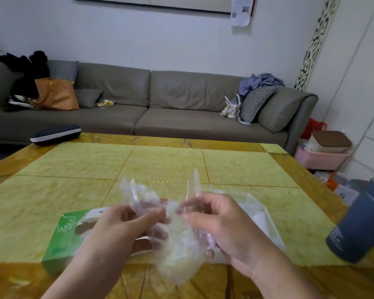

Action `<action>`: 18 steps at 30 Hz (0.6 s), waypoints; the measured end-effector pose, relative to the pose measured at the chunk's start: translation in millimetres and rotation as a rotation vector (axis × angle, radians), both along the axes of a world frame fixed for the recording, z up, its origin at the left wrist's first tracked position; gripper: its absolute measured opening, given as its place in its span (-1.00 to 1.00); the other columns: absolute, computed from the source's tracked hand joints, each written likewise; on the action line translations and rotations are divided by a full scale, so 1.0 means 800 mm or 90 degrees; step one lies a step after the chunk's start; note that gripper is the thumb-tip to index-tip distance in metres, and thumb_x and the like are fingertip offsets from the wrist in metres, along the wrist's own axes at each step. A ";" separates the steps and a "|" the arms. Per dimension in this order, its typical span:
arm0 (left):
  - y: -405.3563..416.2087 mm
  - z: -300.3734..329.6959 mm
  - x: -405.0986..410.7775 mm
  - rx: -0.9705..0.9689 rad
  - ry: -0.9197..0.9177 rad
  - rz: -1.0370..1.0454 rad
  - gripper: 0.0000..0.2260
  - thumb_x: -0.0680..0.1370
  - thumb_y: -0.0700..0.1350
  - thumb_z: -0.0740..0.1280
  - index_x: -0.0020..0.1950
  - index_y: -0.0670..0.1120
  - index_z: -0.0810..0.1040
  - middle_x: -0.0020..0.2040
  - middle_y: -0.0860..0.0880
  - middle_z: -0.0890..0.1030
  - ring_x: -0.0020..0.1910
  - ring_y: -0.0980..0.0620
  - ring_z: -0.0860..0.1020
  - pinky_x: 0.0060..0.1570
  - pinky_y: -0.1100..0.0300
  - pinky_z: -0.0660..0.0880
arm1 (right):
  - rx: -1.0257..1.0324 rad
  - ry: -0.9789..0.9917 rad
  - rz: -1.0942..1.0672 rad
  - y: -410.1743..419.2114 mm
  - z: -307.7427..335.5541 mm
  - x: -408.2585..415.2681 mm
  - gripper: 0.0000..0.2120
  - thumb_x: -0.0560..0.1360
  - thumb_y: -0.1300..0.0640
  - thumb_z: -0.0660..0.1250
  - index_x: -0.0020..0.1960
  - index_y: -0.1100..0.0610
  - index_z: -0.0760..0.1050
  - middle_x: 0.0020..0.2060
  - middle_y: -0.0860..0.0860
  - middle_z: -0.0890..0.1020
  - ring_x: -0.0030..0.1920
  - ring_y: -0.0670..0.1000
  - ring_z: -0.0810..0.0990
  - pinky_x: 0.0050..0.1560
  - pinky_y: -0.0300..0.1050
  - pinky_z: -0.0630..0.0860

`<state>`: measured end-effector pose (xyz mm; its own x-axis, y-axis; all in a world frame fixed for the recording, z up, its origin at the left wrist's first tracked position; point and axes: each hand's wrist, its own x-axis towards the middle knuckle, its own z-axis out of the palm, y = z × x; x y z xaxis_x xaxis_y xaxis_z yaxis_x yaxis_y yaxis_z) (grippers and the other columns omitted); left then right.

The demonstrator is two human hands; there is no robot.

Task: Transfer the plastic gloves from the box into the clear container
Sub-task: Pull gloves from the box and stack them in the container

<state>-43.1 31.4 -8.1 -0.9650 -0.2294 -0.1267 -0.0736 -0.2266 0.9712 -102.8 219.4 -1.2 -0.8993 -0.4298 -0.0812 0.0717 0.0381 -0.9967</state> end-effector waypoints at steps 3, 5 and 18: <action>0.020 -0.004 -0.003 0.038 0.056 0.090 -0.80 0.45 -0.20 0.48 0.07 -0.16 0.71 -0.03 -0.21 0.74 -0.28 -0.14 0.69 -0.34 0.11 0.65 | -0.048 -0.117 0.015 0.011 0.000 0.001 -0.62 0.44 -0.01 0.59 0.11 0.23 0.68 -0.04 0.24 0.68 -0.20 0.20 0.62 -0.27 0.05 0.56; 0.034 -0.002 -0.004 0.065 0.124 0.120 -0.78 0.51 -0.23 0.44 0.14 -0.09 0.68 0.04 -0.19 0.73 -0.21 -0.21 0.71 -0.30 0.09 0.66 | -0.076 -0.148 0.045 0.014 -0.001 0.006 -0.67 0.50 0.08 0.58 0.10 0.31 0.67 0.00 0.24 0.74 -0.11 0.21 0.73 -0.17 0.11 0.65; 0.061 -0.014 -0.022 -0.269 0.142 0.204 -0.83 0.57 -0.21 0.44 0.10 0.02 0.60 -0.11 0.05 0.73 -0.15 0.01 0.71 -0.15 0.11 0.64 | 0.176 0.092 -0.329 0.117 -0.008 -0.057 -0.83 0.58 0.25 0.39 -0.19 0.24 0.53 -0.49 0.02 0.49 -0.51 0.02 0.41 -0.50 -0.15 0.35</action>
<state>-60.6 80.1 -19.4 -0.8322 -0.5007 0.2381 0.1516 0.2074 0.9664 -148.4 313.2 -7.8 -0.9963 0.0850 0.0112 0.0143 0.2937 -0.9558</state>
